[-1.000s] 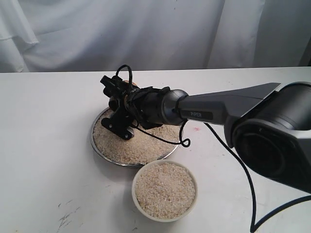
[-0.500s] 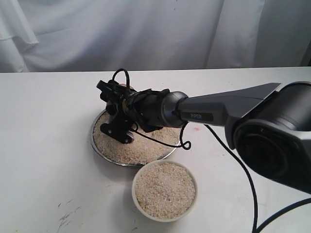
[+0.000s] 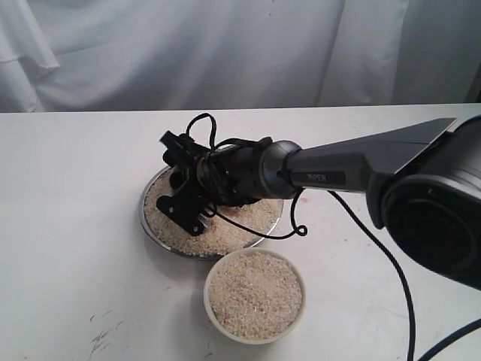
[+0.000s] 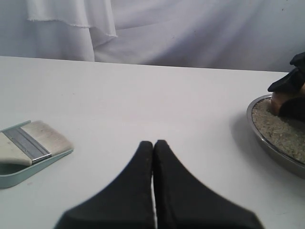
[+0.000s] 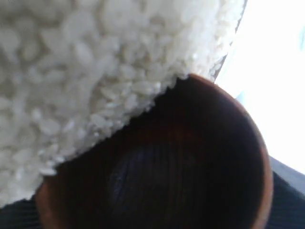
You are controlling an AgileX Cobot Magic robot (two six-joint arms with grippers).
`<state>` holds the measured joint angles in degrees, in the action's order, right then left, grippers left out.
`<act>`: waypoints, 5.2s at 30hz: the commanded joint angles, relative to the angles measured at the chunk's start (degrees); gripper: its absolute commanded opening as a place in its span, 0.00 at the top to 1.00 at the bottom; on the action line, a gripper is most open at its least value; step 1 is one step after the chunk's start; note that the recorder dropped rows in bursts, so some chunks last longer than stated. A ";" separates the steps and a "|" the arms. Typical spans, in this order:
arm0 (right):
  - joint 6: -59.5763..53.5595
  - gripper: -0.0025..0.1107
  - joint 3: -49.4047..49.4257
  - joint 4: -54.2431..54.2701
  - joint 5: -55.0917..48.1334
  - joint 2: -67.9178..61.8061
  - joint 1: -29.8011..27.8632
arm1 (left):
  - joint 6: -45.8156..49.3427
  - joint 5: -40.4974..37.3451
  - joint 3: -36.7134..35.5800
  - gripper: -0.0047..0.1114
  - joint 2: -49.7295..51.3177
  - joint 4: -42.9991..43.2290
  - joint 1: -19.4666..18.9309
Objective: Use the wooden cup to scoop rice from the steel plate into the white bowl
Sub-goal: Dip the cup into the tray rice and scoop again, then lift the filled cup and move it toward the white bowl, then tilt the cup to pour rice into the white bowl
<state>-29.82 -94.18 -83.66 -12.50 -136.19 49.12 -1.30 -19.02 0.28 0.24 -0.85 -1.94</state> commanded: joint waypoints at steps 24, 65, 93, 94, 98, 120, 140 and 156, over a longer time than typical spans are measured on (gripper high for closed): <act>-48.72 0.98 -2.19 61.56 -13.04 0.40 -2.80 | -0.05 0.76 -0.28 0.96 -0.24 -0.09 -0.11; -67.24 0.98 -10.34 90.82 -39.15 -2.58 -6.40 | -0.05 0.76 -0.28 0.96 -0.24 -0.09 -0.11; -67.08 0.98 -23.65 109.88 -47.30 -4.52 -12.73 | -0.05 0.76 -0.28 0.96 -0.24 -0.09 -0.11; -66.98 0.98 -24.44 110.44 -47.42 -4.52 -12.73 | -0.05 0.76 -0.28 0.96 -0.24 -0.09 -0.11; -66.11 0.98 -27.96 112.27 -49.61 -3.62 -12.88 | -0.05 0.76 -0.28 0.96 -0.24 -0.09 -0.11; -53.77 0.98 -29.12 101.00 -57.46 15.13 -10.36 | -0.05 0.76 -0.28 0.96 -0.24 -0.09 -0.11; -53.06 0.98 23.08 79.99 -27.45 38.28 -3.47 | -0.05 0.76 -0.28 0.96 -0.24 -0.09 -0.11; -52.45 0.98 42.97 62.63 7.41 41.80 -2.25 | -0.05 0.76 -0.28 0.96 -0.24 -0.09 -0.11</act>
<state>-82.46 -53.88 -17.30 -11.85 -95.01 45.93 -1.30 -19.02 0.28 0.24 -0.85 -1.94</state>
